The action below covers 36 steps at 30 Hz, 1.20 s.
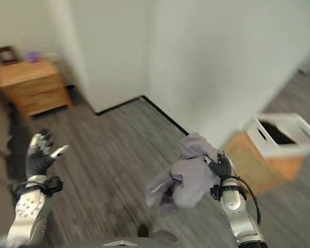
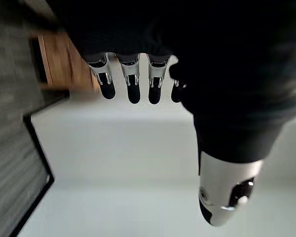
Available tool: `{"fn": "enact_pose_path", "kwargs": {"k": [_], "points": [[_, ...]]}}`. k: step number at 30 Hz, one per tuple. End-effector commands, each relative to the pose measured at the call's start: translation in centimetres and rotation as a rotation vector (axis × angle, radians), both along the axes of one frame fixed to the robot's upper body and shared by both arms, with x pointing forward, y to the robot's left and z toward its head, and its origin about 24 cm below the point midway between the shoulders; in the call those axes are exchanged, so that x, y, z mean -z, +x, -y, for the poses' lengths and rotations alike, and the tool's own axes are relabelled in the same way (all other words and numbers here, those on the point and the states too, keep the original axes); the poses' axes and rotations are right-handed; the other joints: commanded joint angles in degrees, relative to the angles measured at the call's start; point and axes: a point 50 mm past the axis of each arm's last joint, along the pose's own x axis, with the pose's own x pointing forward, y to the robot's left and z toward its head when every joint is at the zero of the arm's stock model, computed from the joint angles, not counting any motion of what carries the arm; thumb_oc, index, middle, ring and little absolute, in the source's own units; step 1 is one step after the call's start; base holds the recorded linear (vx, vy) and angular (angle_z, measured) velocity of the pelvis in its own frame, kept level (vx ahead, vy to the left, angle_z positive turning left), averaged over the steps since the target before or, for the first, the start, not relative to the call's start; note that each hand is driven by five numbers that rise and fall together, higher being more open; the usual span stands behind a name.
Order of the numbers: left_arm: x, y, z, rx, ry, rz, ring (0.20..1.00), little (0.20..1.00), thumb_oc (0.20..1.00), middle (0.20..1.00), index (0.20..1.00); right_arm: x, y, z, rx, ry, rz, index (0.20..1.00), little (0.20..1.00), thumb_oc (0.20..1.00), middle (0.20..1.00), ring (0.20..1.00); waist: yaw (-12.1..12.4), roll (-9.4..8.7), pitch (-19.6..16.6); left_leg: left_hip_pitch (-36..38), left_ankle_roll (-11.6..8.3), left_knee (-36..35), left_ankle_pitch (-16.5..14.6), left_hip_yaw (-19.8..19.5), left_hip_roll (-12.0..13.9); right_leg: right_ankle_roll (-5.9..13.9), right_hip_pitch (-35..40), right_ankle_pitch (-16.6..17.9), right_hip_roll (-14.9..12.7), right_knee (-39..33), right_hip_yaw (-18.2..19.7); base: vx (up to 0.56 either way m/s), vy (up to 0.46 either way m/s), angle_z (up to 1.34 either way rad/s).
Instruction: Pick up bed clothes into laundry basket.
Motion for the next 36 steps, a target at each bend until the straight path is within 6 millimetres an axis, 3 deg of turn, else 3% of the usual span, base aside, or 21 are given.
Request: {"fn": "enact_pose_path", "kwargs": {"k": [1, 2, 3, 4, 5, 7, 8, 12, 13, 15, 16, 18, 21, 25, 27, 28, 29, 31, 32, 33, 36], "points": [[-2.0, 0.9, 0.2, 0.021, 0.022, 0.133, 1.000, 1.000, 1.000, 1.000, 1.000, -4.6, 2.7, -0.4, -0.071, -0.075, 0.233, 0.200, 0.200, 0.200, 0.200, 0.200, 2.91, 0.76, 1.99, -6.16, 2.74, -5.89, 2.08, -7.86, -0.25, 9.67, 4.44, -3.24, -4.61, -0.82, -8.92, 0.14, 0.160, -2.64], [-1.9, 1.2, 0.4, 0.019, 0.025, 0.130, 1.000, 1.000, 1.000, 1.000, 1.000, -4.6, 2.9, -0.6, -0.081, -0.087, 0.232, 0.200, 0.200, 0.200, 0.200, 0.200, 4.01, 1.50, 2.53, -6.97, 2.73, -9.25, 2.39, -14.14, -2.49, 9.95, 4.64, -3.45, -3.76, -0.78, -5.91, 0.09, 0.093, -1.70], [-1.9, 1.2, 0.5, 0.020, 0.026, 0.132, 1.000, 1.000, 1.000, 1.000, 1.000, -4.6, 2.9, -0.5, -0.080, -0.087, 0.234, 0.200, 0.200, 0.200, 0.200, 0.200, 4.16, 1.40, 2.52, -6.83, 2.76, -9.81, 2.87, -13.98, -2.64, 9.95, 4.47, -3.29, -3.89, -0.81, -5.77, 0.22, 0.203, -2.79], [-2.0, 2.2, 1.8, 0.067, 0.047, 0.136, 1.000, 1.000, 1.000, 1.000, 1.000, -4.7, 3.1, -0.6, -0.098, -0.144, 0.230, 0.200, 0.200, 0.200, 0.200, 0.200, 6.39, 4.34, 3.76, -9.48, 3.31, -17.11, 6.35, -26.98, -7.22, 10.00, 4.99, -4.91, -1.69, 0.78, 0.67, 0.15, 0.162, -2.60], [-2.0, 2.2, 1.8, 0.067, 0.047, 0.137, 1.000, 1.000, 1.000, 1.000, 1.000, -4.7, 3.1, -0.6, -0.097, -0.144, 0.231, 0.200, 0.200, 0.200, 0.200, 0.200, 6.53, 4.34, 3.73, -9.58, 3.29, -17.30, 6.66, -26.87, -7.20, 10.01, 4.74, -4.77, -1.69, 0.84, 0.80, 0.18, 0.214, -2.88], [-2.5, 3.1, 3.3, 0.140, 0.084, 0.146, 1.000, 1.000, 1.000, 1.000, 1.000, -4.4, 2.6, -0.2, -0.088, -0.215, 0.213, 0.200, 0.200, 0.200, 0.200, 0.200, 6.37, 7.30, 3.31, -6.47, 4.16, -22.84, 8.26, -21.82, -5.58, 10.61, 3.02, -6.58, -1.16, 6.87, 0.15, 0.13, 0.208, -2.95], [-2.5, 3.1, 3.3, 0.141, 0.084, 0.146, 1.000, 1.000, 1.000, 1.000, 1.000, -4.4, 2.6, -0.2, -0.087, -0.215, 0.212, 0.200, 0.200, 0.200, 0.200, 0.200, 6.50, 7.31, 3.10, -6.24, 4.18, -23.10, 7.91, -21.70, -5.59, 10.61, 3.06, -7.00, -1.18, 6.92, 0.22, 0.18, 0.210, -2.20], [-3.2, 4.0, 4.0, 0.193, 0.162, 0.152, 1.000, 1.000, 1.000, 1.000, 1.000, -5.0, 2.7, -1.0, -0.123, -0.264, 0.240, 0.200, 0.200, 0.200, 0.200, 0.200, 6.13, 9.13, 4.74, -2.62, 5.17, -23.98, 6.66, -10.63, -3.36, 15.53, -4.75, -3.02, -10.52, 24.65, -21.48, 0.15, 0.164, -1.04], [-3.2, 4.2, 3.8, 0.189, 0.179, 0.144, 1.000, 1.000, 1.000, 1.000, 1.000, -5.1, 2.8, -1.4, -0.135, -0.271, 0.244, 0.200, 0.200, 0.200, 0.200, 0.200, 5.80, 10.20, 5.03, -0.46, 5.91, -23.98, 4.42, -6.63, -3.22, 16.91, -7.27, -2.80, -14.48, 30.70, -30.70, 0.06, 0.226, -1.34], [-3.3, 4.2, 3.8, 0.193, 0.179, 0.144, 1.000, 1.000, 1.000, 1.000, 1.000, -5.2, 2.9, -1.5, -0.139, -0.274, 0.245, 0.200, 0.200, 0.200, 0.200, 0.200, 5.47, 10.38, 5.07, 0.51, 6.41, -23.98, 3.52, -5.28, -3.61, 16.87, -8.29, -3.07, -15.50, 31.62, -33.76, 0.09, 0.120, -1.26], [-3.2, 4.2, 3.9, 0.200, 0.165, 0.140, 1.000, 1.000, 1.000, 1.000, 1.000, -5.2, 2.9, -1.5, -0.138, -0.280, 0.240, 0.200, 0.200, 0.200, 0.200, 0.200, 5.24, 10.30, 5.46, 1.48, 6.71, -23.98, 3.13, -3.50, -3.97, 15.42, -9.44, -3.22, -15.50, 30.92, -36.06, 0.26, 0.036, -1.21], [-2.9, 4.2, 4.2, 0.208, 0.151, 0.134, 1.000, 1.000, 1.000, 1.000, 1.000, -5.4, 2.9, -1.2, -0.134, -0.266, 0.238, 0.200, 0.200, 0.200, 0.200, 0.200, 4.34, 10.35, 5.37, 3.87, 6.72, -23.98, 0.26, -3.31, -4.65, 15.94, -10.96, -3.40, -14.31, 25.26, -36.31, 0.27, -0.062, -0.62], [-2.6, 4.2, 4.7, 0.224, 0.135, 0.124, 1.000, 1.000, 1.000, 1.000, 1.000, -6.5, 3.1, -0.8, -0.129, -0.305, 0.272, 0.200, 0.200, 0.200, 0.200, 0.200, 4.44, 10.40, 4.68, 6.37, 5.63, -23.98, -2.54, -0.77, -5.53, 15.12, -9.66, -0.29, -14.42, 9.67, -40.81, 0.30, -0.159, -0.52], [-2.1, 3.7, 5.3, 0.246, 0.126, 0.117, 1.000, 1.000, 1.000, 1.000, 1.000, -6.6, 2.5, -0.4, -0.123, -0.328, 0.271, 0.200, 0.200, 0.200, 0.200, 0.200, 3.08, 10.43, 4.08, 10.46, 4.98, -23.75, -5.16, 0.37, -5.51, 14.70, -10.17, 0.99, -13.53, 6.06, -35.99, 0.40, -0.133, -0.36], [-1.9, 3.6, 5.7, 0.258, 0.110, 0.113, 1.000, 1.000, 1.000, 1.000, 1.000, -6.8, 2.3, -0.2, -0.121, -0.322, 0.280, 0.200, 0.200, 0.200, 0.200, 0.200, 2.88, 10.92, 3.98, 9.83, 3.17, -15.76, -3.28, 0.79, -3.33, 12.98, -8.40, 0.27, -11.48, 5.77, -36.40, 0.44, -0.335, -0.50], [-2.1, 3.8, 5.7, 0.246, 0.076, 0.118, 1.000, 1.000, 1.000, 1.000, 1.000, -7.2, 2.6, -0.1, -0.129, -0.325, 0.293, 0.200, 0.200, 0.200, 0.200, 0.200, 4.03, 10.24, 4.94, 4.39, 0.91, -0.77, 4.12, 0.20, 1.16, 10.41, -3.86, -1.83, -8.48, 3.65, -36.17, 0.34, -0.395, -0.04], [-2.1, 3.9, 5.7, 0.247, 0.076, 0.120, 1.000, 1.000, 1.000, 1.000, 1.000, -7.2, 2.6, -0.1, -0.128, -0.324, 0.295, 0.200, 0.200, 0.200, 0.200, 0.200, 3.92, 10.37, 5.08, 3.56, 0.42, 0.75, 3.74, -0.24, 1.90, 9.98, -3.69, -1.91, -7.93, 3.23, -36.41, 0.34, -0.428, 0.12], [-2.5, 3.9, 5.3, 0.232, 0.051, 0.131, 1.000, 1.000, 1.000, 1.000, 1.000, -8.5, 3.6, -0.3, -0.154, -0.339, 0.343, 0.200, 0.200, 0.200, 0.200, 0.200, 6.67, 8.90, 6.56, -3.64, -2.40, 17.08, 10.10, -4.72, 2.85, 6.85, 1.04, -3.76, -5.44, -0.16, -36.20, 0.32, -0.346, -0.36], [-2.4, 3.7, 5.0, 0.216, 0.040, 0.132, 1.000, 1.000, 1.000, 1.000, 1.000, -9.1, 4.0, -0.2, -0.159, -0.360, 0.358, 0.200, 0.200, 0.200, 0.200, 0.200, 8.45, 7.20, 7.17, -7.54, -2.59, 22.61, 9.71, -5.01, 3.32, 6.55, 3.19, -4.73, -6.06, -1.00, -36.13, 0.49, -0.305, -1.16], [-2.5, 3.4, 4.1, 0.182, 0.026, 0.130, 1.000, 1.000, 1.000, 1.000, 1.000, -10.1, 4.7, -0.2, -0.176, -0.400, 0.374, 0.200, 0.200, 0.200, 0.200, 0.200, 10.74, 5.96, 7.88, -13.65, -1.80, 23.52, 6.10, -3.95, 5.29, 6.91, 4.96, -6.72, -6.51, -1.32, -35.05, 0.36, -0.172, -0.74], [-2.4, 3.0, 3.3, 0.155, 0.011, 0.127, 1.000, 1.000, 1.000, 1.000, 1.000, -11.4, 5.3, -0.2, -0.190, -0.428, 0.407, 0.200, 0.200, 0.200, 0.200, 0.200, 13.24, 5.75, 8.02, -17.94, -0.80, 17.09, 4.92, -2.60, 5.43, 7.74, 6.61, -7.83, -6.78, -1.32, -33.76, 0.25, 0.015, -0.34]]}}
